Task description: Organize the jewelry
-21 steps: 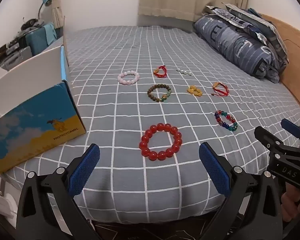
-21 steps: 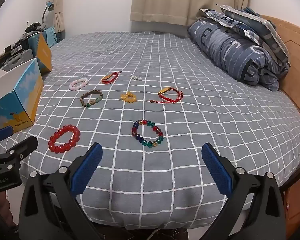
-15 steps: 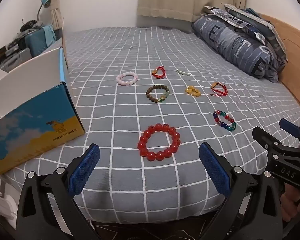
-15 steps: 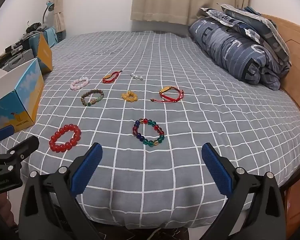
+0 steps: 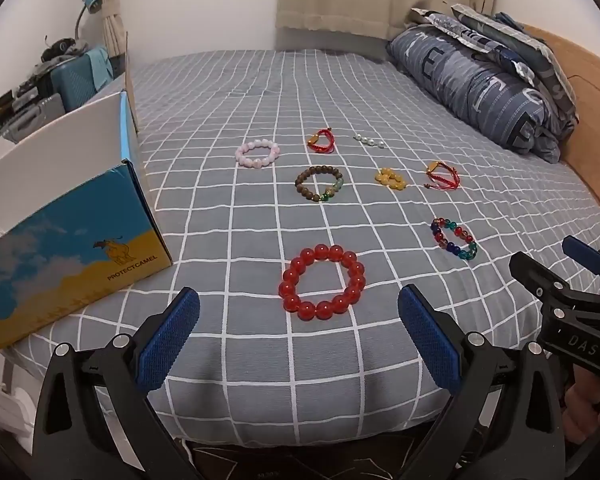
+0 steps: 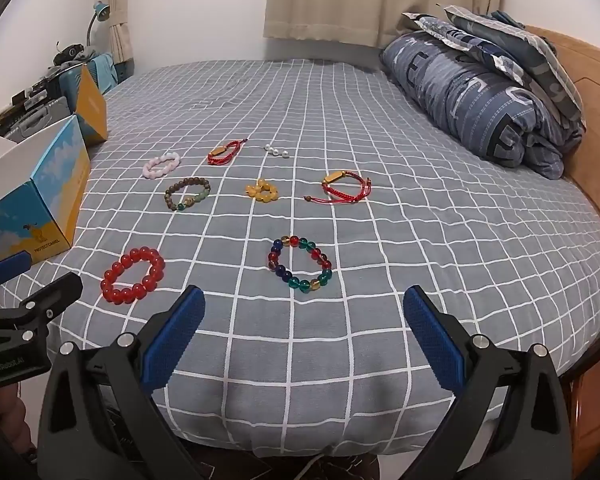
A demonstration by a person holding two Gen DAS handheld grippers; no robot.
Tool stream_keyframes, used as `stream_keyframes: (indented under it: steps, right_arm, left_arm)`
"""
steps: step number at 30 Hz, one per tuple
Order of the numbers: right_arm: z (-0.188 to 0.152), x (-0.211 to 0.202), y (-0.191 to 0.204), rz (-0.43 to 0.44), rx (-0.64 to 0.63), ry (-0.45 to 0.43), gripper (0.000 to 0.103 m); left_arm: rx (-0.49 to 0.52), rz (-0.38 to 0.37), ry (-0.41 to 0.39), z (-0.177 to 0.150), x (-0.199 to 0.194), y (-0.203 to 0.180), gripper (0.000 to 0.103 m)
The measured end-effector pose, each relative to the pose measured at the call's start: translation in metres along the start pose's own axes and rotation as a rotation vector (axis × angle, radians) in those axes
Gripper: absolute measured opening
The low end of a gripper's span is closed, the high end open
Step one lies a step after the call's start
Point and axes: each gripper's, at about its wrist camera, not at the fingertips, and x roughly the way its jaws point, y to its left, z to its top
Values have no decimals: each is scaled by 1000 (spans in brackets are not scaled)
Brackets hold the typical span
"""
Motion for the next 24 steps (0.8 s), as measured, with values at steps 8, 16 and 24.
stream_keyframes:
  steps: [8,16,24]
  right_arm:
    - [1,0,-1,3,0,5,96]
    - [1,0,-1,4,2,4,96]
    - [1,2,0,6,3,4,96]
  left_arm:
    - [2,15,9,0,3,0,97]
    - [3,16,14,0,3,2,97]
    - [3,11,28,0,7,1,97]
